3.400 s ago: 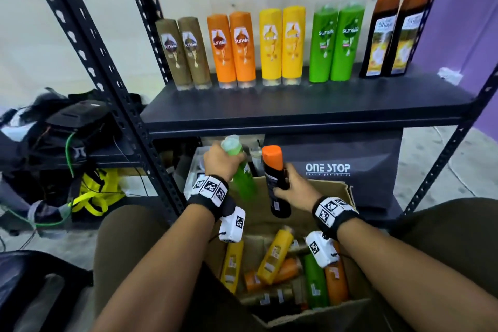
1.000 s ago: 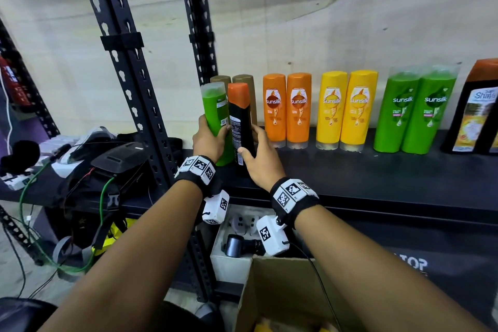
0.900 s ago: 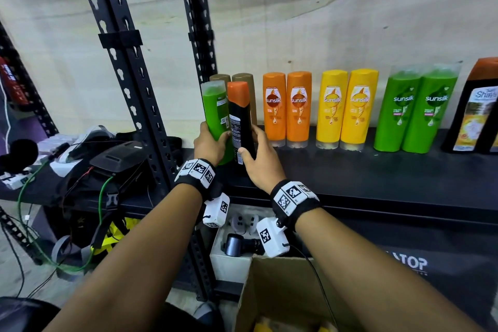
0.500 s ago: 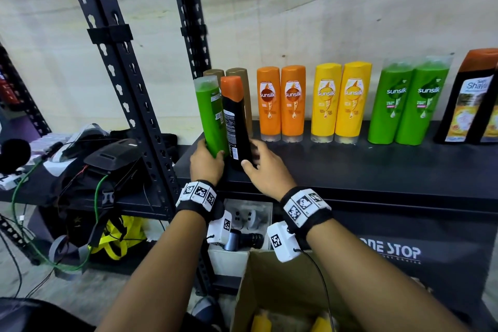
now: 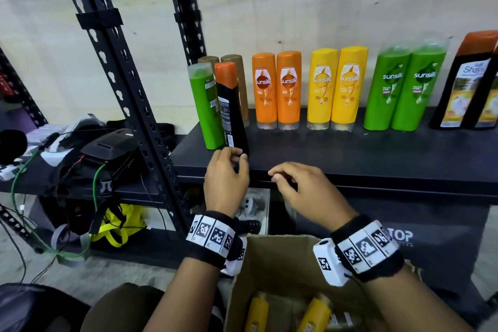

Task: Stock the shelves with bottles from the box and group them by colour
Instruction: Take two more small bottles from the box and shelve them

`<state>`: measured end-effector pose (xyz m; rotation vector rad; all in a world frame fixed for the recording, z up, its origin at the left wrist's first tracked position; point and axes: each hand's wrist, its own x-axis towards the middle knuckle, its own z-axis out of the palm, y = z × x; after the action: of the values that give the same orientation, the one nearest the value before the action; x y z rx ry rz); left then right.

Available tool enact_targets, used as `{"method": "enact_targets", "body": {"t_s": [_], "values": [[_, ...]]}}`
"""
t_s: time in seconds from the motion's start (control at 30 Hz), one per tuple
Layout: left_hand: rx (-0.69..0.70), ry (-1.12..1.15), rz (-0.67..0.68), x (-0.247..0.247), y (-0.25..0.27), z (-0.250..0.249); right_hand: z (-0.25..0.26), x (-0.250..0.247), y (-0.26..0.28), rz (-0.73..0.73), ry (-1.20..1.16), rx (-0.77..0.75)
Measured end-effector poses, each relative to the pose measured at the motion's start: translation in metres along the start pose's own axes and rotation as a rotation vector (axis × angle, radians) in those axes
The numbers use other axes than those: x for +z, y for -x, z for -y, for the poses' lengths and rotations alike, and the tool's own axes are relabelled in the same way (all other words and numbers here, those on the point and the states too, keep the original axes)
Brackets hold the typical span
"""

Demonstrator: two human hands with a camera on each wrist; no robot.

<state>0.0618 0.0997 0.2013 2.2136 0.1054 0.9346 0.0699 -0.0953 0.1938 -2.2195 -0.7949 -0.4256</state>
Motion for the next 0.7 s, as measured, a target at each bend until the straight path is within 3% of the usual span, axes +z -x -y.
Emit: {"method": "enact_targets", "body": {"t_s": [0.13, 0.3, 0.43, 0.53, 0.7], "values": [[-0.011, -0.030, 0.132, 0.018, 0.025, -0.010, -0.017, -0.014, 0.027, 0.209, 0.168, 0.126], [-0.039, -0.098, 0.347, 0.052, 0.075, -0.003, -0.042, -0.005, 0.071, 0.490, 0.115, 0.415], [-0.140, -0.287, 0.685, 0.080, 0.116, 0.011, -0.060, 0.014, 0.102, 0.589, 0.148, 0.558], [-0.113, -0.469, 0.958, 0.098, 0.144, 0.023, -0.072, 0.024, 0.119, 0.663, 0.202, 0.626], [-0.119, -0.571, 1.191, 0.113, 0.186, 0.046, -0.091, 0.045, 0.153, 0.779, 0.271, 0.739]]}}
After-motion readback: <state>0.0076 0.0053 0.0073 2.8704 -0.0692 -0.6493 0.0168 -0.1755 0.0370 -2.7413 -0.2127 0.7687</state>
